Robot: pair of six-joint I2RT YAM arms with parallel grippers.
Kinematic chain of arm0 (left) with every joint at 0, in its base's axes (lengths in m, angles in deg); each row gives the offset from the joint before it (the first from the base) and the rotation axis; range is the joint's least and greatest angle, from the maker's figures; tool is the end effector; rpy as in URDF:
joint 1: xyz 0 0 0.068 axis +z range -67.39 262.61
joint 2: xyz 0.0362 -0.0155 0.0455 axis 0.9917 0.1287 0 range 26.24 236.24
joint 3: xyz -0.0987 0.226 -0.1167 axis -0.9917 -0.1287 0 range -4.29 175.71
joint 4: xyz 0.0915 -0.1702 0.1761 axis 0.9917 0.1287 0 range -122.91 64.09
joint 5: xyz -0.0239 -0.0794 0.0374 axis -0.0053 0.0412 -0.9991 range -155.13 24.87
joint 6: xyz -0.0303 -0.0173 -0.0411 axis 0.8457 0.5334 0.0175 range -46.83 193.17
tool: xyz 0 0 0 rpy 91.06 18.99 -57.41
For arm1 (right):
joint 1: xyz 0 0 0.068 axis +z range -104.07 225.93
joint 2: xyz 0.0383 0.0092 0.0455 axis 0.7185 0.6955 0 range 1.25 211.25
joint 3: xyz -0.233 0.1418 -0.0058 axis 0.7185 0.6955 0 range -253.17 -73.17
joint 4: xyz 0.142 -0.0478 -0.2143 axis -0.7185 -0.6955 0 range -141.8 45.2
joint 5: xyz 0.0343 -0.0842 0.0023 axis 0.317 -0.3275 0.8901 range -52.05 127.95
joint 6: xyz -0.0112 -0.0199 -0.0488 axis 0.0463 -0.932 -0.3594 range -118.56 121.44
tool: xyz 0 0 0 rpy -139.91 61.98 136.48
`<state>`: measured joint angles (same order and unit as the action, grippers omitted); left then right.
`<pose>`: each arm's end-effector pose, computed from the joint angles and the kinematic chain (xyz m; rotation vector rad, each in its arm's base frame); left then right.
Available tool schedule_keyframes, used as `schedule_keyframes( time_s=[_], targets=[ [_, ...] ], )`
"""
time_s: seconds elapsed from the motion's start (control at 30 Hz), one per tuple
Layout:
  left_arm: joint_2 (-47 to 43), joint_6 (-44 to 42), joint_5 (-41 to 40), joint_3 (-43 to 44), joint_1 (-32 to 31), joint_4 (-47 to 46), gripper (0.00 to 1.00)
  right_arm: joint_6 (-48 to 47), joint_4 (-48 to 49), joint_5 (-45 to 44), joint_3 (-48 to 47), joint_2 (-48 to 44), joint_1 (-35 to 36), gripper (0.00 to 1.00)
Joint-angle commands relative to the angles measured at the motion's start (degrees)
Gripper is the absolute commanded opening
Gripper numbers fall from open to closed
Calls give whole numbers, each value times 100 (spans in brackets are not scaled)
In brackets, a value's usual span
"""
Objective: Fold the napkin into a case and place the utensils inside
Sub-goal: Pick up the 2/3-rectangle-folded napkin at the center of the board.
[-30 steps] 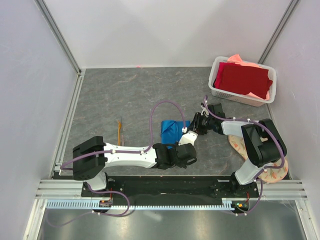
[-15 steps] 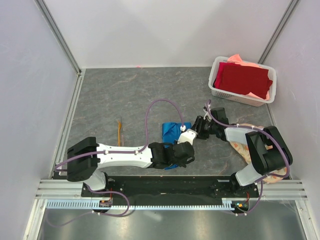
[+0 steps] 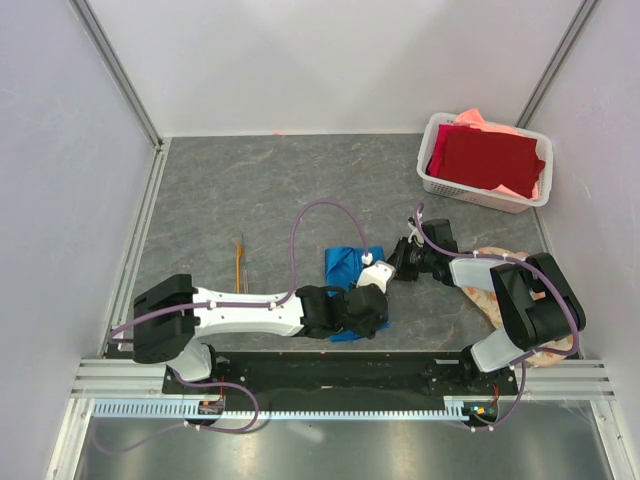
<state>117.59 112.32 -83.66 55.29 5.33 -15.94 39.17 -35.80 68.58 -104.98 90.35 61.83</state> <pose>0.0853 -0.3264 0.2184 0.6548 2.3535 -0.5708 0.2532 0.0909 0.1256 0.2196 2.5302 1.0515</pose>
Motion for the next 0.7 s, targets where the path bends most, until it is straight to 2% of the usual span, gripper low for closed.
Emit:
schedule_keyframes(
  time_s=[0.0, 0.03, 0.1, 0.17, 0.2, 0.27, 0.3, 0.4, 0.47, 0.67],
  targets=[
    [-512, 66, 357, -226, 46, -335, 54, 41, 94, 39, -18, -7, 1, 10],
    [-670, 40, 393, -366, 89, -335, 56, 58, 59, 74, -44, 11, 1, 5],
    [-1197, 66, 672, -542, 456, -343, 56, 93, 6, 92, -88, -41, 1, 1],
    [-1618, 48, 1068, -850, 870, -605, 50, 120, -20, 22, -80, -112, 1, 0],
    [-1690, 66, 1314, -920, 1333, -651, 40, 129, -29, 4, -79, -182, 1, 0],
    [-1691, 66, 1526, -991, 1958, -730, 32, 120, -64, -57, -79, -226, 1, 0],
    [-1569, 48, 1692, -983, 2110, -774, 23, 103, -134, -101, -88, -279, 1, 0],
    [-1112, 13, 1756, -948, 2523, -1090, 11, -3, -318, -259, -158, -279, 27, 0],
    [-848, 22, 1730, -886, 2717, -1283, 7, -47, -416, -382, -211, -305, 71, 0],
    [66, -83, 1765, -605, 2964, -1680, 4, -231, -890, -821, -387, -533, 211, 0]
  ],
)
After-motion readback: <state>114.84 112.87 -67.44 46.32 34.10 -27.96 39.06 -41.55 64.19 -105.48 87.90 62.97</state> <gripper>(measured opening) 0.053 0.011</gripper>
